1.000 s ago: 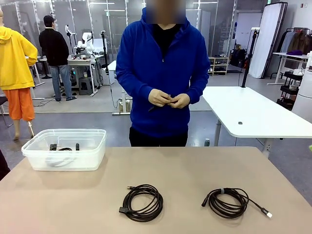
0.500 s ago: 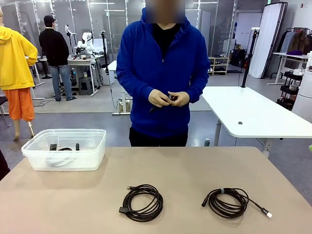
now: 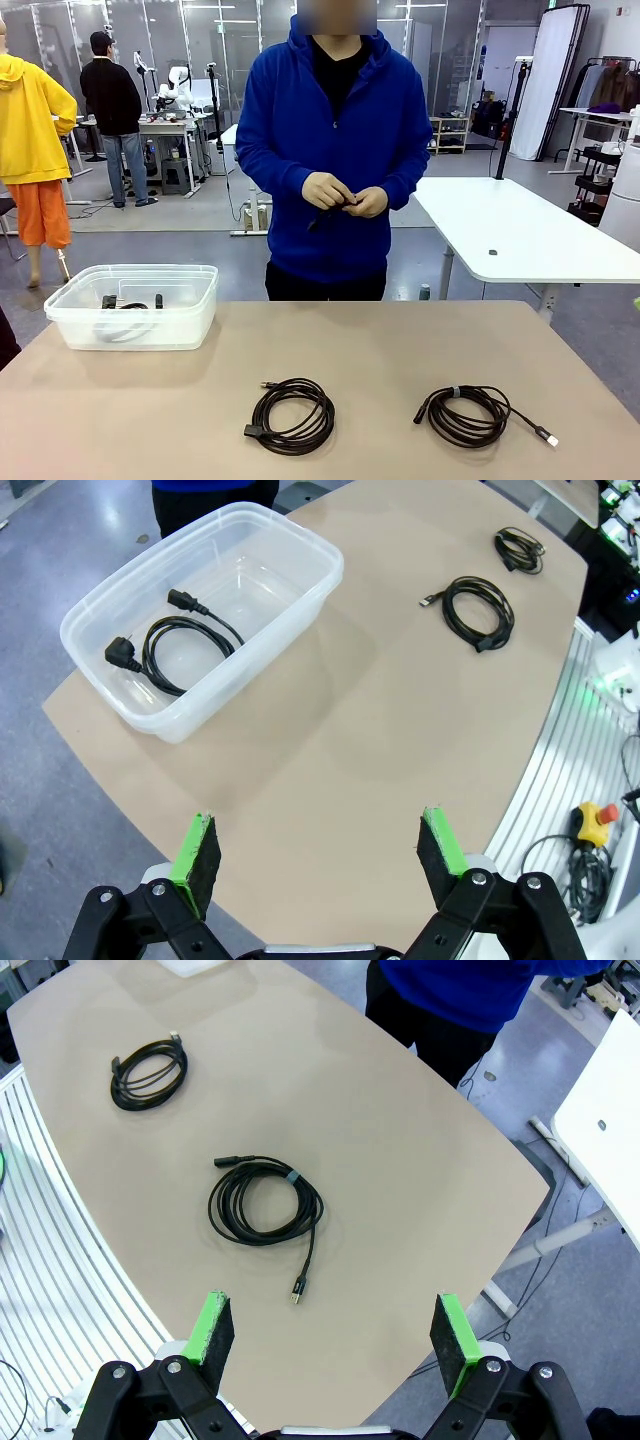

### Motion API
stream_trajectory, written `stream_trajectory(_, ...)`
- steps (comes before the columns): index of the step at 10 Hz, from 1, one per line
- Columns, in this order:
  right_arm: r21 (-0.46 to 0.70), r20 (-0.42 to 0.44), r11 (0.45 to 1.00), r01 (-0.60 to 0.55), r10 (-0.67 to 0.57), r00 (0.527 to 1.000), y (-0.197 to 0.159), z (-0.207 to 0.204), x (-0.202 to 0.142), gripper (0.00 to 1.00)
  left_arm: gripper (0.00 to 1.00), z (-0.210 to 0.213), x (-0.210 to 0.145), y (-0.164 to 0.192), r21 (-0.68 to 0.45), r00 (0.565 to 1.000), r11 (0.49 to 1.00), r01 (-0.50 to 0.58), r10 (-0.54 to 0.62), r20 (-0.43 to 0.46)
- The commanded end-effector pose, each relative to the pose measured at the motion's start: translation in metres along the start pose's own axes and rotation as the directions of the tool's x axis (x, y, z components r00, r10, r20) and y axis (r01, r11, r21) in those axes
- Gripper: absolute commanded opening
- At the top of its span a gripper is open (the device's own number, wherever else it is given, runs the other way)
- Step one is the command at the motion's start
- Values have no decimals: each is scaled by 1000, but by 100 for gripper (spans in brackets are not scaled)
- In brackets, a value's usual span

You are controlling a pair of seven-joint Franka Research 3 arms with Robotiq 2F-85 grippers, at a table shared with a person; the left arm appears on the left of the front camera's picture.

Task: Organize and store the cables.
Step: Place the Power Cable into the Organizing box.

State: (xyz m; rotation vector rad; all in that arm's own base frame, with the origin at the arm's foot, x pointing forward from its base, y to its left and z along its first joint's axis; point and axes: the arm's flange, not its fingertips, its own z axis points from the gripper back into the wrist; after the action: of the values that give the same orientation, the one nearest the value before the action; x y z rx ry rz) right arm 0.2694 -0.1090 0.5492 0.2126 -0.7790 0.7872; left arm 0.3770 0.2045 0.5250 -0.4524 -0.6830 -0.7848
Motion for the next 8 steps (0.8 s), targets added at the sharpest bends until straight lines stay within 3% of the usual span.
stream_trajectory(1,4,2,1000,-16,16,1000,0,1,-2,100,100,1,1,-3,10,1000,1000,8,-8,-2)
stream_trajectory(8,4,2,1000,-16,16,1000,0,1,-2,100,100,1,1,-3,10,1000,1000,8,-8,-2)
